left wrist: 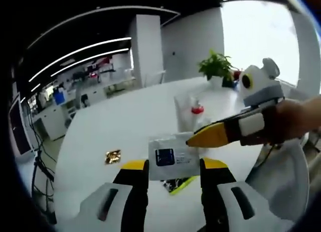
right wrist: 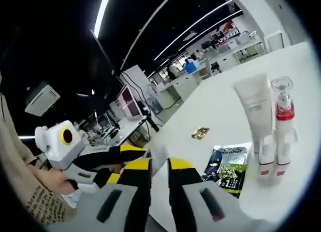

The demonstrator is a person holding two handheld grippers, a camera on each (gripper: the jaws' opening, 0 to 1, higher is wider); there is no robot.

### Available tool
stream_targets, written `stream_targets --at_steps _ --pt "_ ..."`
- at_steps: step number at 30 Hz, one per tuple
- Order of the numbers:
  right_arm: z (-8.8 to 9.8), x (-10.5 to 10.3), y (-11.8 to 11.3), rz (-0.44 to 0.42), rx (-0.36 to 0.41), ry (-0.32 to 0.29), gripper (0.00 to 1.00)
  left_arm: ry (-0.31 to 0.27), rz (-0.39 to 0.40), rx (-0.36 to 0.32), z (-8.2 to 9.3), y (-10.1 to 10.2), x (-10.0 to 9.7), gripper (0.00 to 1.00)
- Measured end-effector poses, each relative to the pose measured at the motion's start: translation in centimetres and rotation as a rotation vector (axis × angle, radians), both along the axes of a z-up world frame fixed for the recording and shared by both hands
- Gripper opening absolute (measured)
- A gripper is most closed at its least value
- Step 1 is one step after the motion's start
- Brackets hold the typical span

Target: Arrange the skincare products in the storage area until every visible bottle or jar stands upright without overlapping.

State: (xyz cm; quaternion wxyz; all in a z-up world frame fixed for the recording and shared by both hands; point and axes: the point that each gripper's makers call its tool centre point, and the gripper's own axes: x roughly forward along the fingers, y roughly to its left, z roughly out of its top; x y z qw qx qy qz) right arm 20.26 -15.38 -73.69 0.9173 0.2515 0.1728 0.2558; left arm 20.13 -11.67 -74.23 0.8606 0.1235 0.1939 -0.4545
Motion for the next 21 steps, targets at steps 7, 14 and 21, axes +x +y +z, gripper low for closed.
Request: stream_targets --at_steps 7,14,21 --pt "0.4 0.2 0.0 -0.008 0.031 -0.004 0.01 0.009 -0.022 -0.004 -0.1 -0.1 -0.2 0.23" --pt "0.6 0.4 -0.3 -0.026 0.059 0.0 0.01 0.039 -0.005 -0.018 -0.5 0.3 0.1 0.35" --pt "0.6 0.3 -0.9 -0.033 0.074 0.004 0.01 0.152 0.031 -0.112 -1.0 1.1 0.4 0.38"
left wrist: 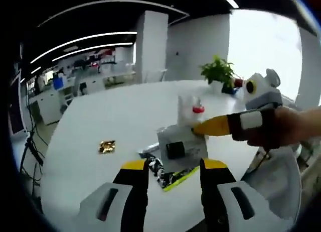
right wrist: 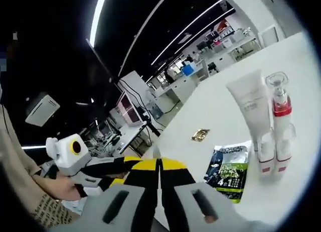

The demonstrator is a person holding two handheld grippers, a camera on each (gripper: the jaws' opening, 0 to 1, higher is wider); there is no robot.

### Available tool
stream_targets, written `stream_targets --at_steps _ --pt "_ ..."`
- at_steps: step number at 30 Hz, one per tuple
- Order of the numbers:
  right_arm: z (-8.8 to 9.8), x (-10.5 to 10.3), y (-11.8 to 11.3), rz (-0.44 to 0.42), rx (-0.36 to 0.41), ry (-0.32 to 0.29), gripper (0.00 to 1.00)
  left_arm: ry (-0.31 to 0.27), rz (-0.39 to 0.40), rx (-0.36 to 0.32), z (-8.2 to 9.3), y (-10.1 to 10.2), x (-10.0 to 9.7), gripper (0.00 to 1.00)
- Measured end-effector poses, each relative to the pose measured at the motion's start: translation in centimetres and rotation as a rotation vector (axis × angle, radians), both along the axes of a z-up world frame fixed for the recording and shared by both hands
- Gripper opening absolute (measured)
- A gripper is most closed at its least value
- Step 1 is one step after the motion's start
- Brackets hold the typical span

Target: Arrange the skincare products in the storage area until every visible bottle or jar stands upright without overlapping.

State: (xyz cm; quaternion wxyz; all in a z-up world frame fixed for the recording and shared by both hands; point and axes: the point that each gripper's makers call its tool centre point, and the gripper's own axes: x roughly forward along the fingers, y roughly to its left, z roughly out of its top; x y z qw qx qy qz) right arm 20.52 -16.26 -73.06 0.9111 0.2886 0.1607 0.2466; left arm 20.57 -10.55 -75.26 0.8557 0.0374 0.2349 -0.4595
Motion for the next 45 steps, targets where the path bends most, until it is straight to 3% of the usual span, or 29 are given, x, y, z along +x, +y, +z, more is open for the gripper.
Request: stream_targets --at_steps 3,7,10,13,15,22,26,33,38,42,45 --pt "0.4 -0.2 0.2 0.01 0.014 -0.005 0.01 0.064 -0.013 -0.047 -0.4 0.4 0.0 0.39" --pt "0.7 -0.4 0.7 0.033 0.03 -0.008 0.01 0.267 -0.045 -0.207 -0.5 0.3 -1.0 0.39" --pt "0.8 -0.5 1.0 0.042 0.045 -0.005 0.01 0.363 -0.033 -0.287 -0.7 0.9 -1.3 0.41" --pt "0.8 -0.5 1.5 0.052 0.064 0.0 0.01 0.426 -0.008 -0.376 -0.3 1.5 -1.3 0.28" --pt "0.7 -0.6 2.0 0.058 0.069 0.005 0.01 0.439 0.005 -0.413 -0.1 2.1 -1.1 0.21" --pt "0.5 -0.4 3.7 0.076 0.099 0.021 0.01 0.463 0.017 -0.411 -0.7 3.3 -0.7 0.17" --pt "0.1 -0.1 4.7 0.091 0.076 0.031 0.01 0.469 0.02 -0.42 -0.7 3.8 -0.4 0.07" --pt "-1.0 0.9 5.3 0.081 0.039 0.056 0.01 0.53 0.053 -0.423 -1.7 4.7 -0.1 0.01" --pt "-1.9 1.8 6.2 0.069 -0.079 0.028 0.01 0.575 0.106 -0.427 -2.4 5.5 0.6 0.0" --pt "-3.1 2.5 6.4 0.091 -0.221 0.009 0.01 0.617 0.141 -0.419 -3.4 6.1 1.1 0.0" --pt "-3.8 3.0 6.8 0.111 -0.269 0.012 0.01 0.646 0.171 -0.418 -4.0 6.4 1.4 0.0"
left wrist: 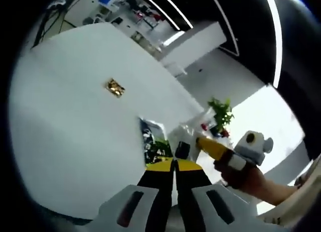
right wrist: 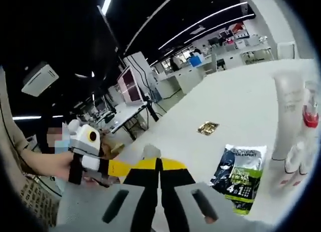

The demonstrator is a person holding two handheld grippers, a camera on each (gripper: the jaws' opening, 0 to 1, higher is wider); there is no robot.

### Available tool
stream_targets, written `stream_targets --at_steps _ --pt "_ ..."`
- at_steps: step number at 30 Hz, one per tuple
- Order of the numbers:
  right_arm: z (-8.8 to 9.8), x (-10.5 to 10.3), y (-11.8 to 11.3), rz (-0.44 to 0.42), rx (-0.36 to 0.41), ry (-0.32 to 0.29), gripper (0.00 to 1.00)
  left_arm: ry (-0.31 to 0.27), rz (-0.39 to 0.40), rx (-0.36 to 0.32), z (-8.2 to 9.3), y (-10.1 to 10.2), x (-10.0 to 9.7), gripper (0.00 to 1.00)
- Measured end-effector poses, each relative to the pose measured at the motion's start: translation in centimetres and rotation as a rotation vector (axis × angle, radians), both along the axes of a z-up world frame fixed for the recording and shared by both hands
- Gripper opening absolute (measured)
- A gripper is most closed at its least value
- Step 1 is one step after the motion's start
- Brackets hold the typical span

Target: Arrange the skincare products in the storage area until every visible bottle or jar stands upright without overlapping.

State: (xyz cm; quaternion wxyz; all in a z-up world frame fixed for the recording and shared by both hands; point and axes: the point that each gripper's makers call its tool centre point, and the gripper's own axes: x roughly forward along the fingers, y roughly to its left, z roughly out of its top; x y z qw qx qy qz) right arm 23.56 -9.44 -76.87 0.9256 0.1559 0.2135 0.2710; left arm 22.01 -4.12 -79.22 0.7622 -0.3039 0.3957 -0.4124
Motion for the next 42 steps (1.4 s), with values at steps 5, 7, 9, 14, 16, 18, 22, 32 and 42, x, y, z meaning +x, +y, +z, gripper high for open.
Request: stream_targets --at_steps 5,7,9,14,16,18,22,32,42 --pt "-2.2 0.8 -0.3 0.015 -0.102 0.03 0.01 0.044 0.013 0.021 -1.3 0.0 0.4 0.0" --pt "-3.2 1.3 -0.6 0.014 -0.137 0.041 0.01 0.061 0.016 0.022 -1.6 -0.2 0.6 0.0" --pt "-4.0 1.7 -0.8 0.02 -0.171 0.051 0.01 0.072 0.015 0.03 -2.1 -0.5 0.9 0.0" --pt "-5.5 2.7 -1.0 0.053 -0.248 0.054 0.01 0.105 0.028 0.066 -3.5 -0.9 1.7 0.0" --pt "-6.3 3.1 -1.0 0.069 -0.278 0.059 0.01 0.122 0.033 0.084 -4.2 -0.9 2.0 0.0" --pt "-7.2 3.4 -0.9 0.086 -0.315 0.067 0.01 0.139 0.037 0.106 -5.1 -1.0 2.2 0.0" --pt "-8.5 4.1 -0.6 0.116 -0.36 0.062 0.01 0.142 0.025 0.182 -6.8 -0.8 2.6 0.0" --pt "-12.1 5.5 -1.2 0.144 -0.461 0.11 0.01 0.119 -0.026 0.284 -9.8 -1.5 4.0 0.0" --pt "-13.8 6.4 -1.4 0.215 -0.592 0.106 0.01 0.097 -0.059 0.343 -11.4 -1.7 5.5 0.0"
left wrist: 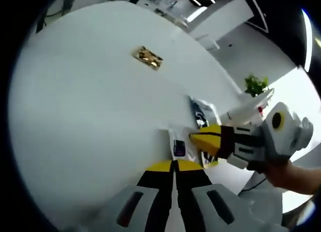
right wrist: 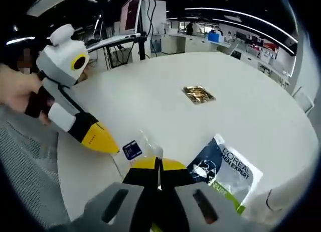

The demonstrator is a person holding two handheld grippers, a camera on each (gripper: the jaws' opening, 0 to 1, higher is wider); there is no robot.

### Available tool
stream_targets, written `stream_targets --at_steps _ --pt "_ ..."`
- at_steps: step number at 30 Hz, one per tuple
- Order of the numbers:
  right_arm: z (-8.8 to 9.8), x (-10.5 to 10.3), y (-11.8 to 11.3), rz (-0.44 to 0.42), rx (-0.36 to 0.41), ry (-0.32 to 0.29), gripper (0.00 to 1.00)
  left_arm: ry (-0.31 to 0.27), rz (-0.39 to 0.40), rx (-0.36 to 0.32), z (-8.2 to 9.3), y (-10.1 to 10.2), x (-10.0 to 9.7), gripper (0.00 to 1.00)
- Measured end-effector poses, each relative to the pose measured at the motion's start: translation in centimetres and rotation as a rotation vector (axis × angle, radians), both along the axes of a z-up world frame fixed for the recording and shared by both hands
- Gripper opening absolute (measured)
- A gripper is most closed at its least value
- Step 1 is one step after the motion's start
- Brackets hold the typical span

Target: Arrange the skincare products in the storage area until every visible bottle or jar stands upright without overlapping.

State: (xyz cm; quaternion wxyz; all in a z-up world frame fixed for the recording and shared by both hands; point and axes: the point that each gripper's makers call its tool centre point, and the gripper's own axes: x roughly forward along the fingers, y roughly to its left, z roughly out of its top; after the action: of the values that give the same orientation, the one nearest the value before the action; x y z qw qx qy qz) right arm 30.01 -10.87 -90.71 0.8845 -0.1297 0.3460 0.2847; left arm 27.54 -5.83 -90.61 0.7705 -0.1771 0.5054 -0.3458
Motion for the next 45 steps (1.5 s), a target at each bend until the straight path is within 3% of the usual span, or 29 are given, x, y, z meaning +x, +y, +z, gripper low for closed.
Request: stream_targets --at_steps 6,9,11,13,15,18,20,23,25,33,35,37,39,40,43,45 --pt "-0.5 0.2 0.2 0.057 -0.077 -0.026 0.01 -0.073 -0.084 0.057 -0.3 0.1 -0.1 0.0" --pt "-0.5 0.2 0.5 0.063 -0.091 -0.047 0.01 -0.169 -0.173 0.117 -0.2 0.2 0.2 0.0" --pt "-0.5 0.1 0.5 0.08 -0.106 -0.063 0.01 -0.256 -0.272 0.18 -0.1 0.3 0.2 0.01" --pt "-0.4 0.1 0.5 0.084 -0.108 -0.067 0.01 -0.334 -0.379 0.272 0.1 0.5 0.1 0.04" --pt "-0.4 0.1 0.5 0.091 -0.112 -0.072 0.01 -0.423 -0.433 0.328 0.7 0.3 0.6 0.09" --pt "-0.4 0.1 0.5 0.066 -0.088 -0.062 0.01 -0.463 -0.449 0.301 1.7 -0.9 0.9 0.09" --pt "-0.4 0.0 0.5 0.061 -0.089 -0.06 0.01 -0.524 -0.47 0.281 2.3 -2.1 1.3 0.07" --pt "-0.4 0.0 0.5 0.068 -0.103 -0.056 0.01 -0.582 -0.544 0.374 1.4 -2.4 1.7 0.13" --pt "-0.4 -0.1 0.5 0.073 -0.102 -0.057 0.01 -0.589 -0.574 0.399 0.7 -2.6 1.5 0.18" --pt "-0.3 0.0 0.5 0.083 -0.097 -0.065 0.03 -0.568 -0.584 0.411 0.3 -2.5 1.4 0.17" --pt "0.3 0.6 0.0 0.067 -0.118 -0.124 0.13 -0.562 -0.584 0.408 0.2 -2.4 1.4 0.17" --pt "0.9 0.5 0.1 0.072 -0.11 -0.137 0.24 -0.565 -0.59 0.407 0.2 -2.5 1.3 0.17" --pt "1.5 0.4 0.2 0.072 -0.116 -0.142 0.24 -0.566 -0.59 0.407 0.2 -2.5 1.3 0.17" --pt "1.7 0.5 -0.2 0.078 -0.155 -0.159 0.25 -0.568 -0.591 0.409 0.2 -2.5 1.3 0.17" --pt "1.9 0.1 -0.5 0.068 -0.153 -0.158 0.33 -0.571 -0.588 0.411 0.2 -2.4 1.3 0.17" --pt "2.0 -0.3 -0.9 0.066 -0.156 -0.154 0.31 -0.571 -0.587 0.413 0.2 -2.4 1.2 0.17"
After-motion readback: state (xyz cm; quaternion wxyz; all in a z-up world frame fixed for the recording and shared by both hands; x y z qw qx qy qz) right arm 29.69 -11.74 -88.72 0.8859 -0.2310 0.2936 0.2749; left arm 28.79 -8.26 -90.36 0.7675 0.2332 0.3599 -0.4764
